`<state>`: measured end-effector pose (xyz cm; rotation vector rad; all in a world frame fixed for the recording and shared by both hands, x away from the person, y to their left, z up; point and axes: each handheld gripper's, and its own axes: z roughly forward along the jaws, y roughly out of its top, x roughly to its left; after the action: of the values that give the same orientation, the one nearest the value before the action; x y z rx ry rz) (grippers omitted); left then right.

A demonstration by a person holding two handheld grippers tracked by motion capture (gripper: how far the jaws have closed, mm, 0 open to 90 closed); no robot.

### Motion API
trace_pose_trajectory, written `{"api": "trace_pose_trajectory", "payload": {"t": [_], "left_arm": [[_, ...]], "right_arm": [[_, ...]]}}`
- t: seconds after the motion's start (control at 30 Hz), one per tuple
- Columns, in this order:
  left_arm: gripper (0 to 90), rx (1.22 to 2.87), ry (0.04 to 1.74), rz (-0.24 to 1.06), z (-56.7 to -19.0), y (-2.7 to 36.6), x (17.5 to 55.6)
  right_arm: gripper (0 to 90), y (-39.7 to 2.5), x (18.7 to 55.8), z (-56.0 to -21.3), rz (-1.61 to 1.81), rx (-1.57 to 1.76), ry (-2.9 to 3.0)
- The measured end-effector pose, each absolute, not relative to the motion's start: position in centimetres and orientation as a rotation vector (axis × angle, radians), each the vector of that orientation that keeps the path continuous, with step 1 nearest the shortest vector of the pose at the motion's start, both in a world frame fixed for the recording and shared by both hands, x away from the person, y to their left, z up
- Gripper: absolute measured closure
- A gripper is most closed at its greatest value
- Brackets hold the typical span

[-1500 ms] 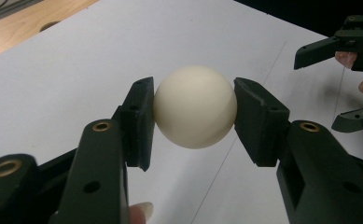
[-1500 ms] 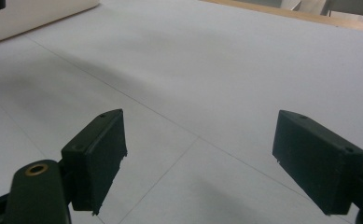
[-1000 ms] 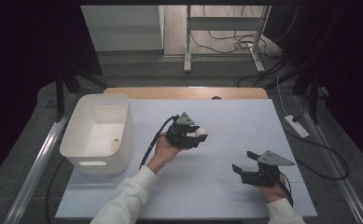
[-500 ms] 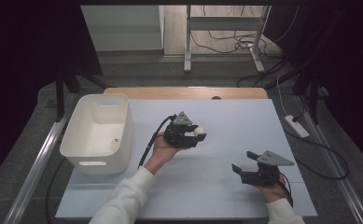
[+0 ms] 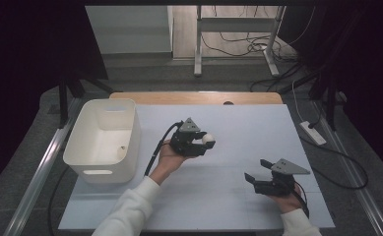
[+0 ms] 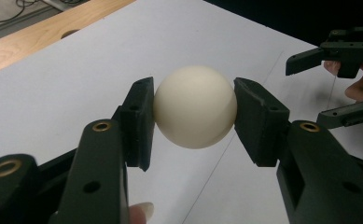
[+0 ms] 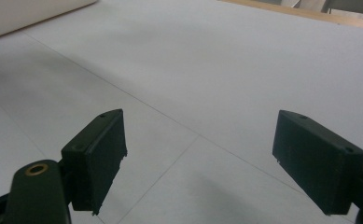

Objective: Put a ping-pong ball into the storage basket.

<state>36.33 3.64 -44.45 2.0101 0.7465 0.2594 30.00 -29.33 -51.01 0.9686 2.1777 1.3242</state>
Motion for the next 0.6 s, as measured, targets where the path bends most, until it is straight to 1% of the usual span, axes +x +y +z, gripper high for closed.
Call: {"api": "trace_pose_trajectory", "payload": {"t": [0.6], "left_arm": [[50.8,1.99,0.753,0.272,-43.98,4.42,35.97]], "right_arm": [[17.8,-29.31,30.03,-51.03,1.317,0.972,2.179]]}}
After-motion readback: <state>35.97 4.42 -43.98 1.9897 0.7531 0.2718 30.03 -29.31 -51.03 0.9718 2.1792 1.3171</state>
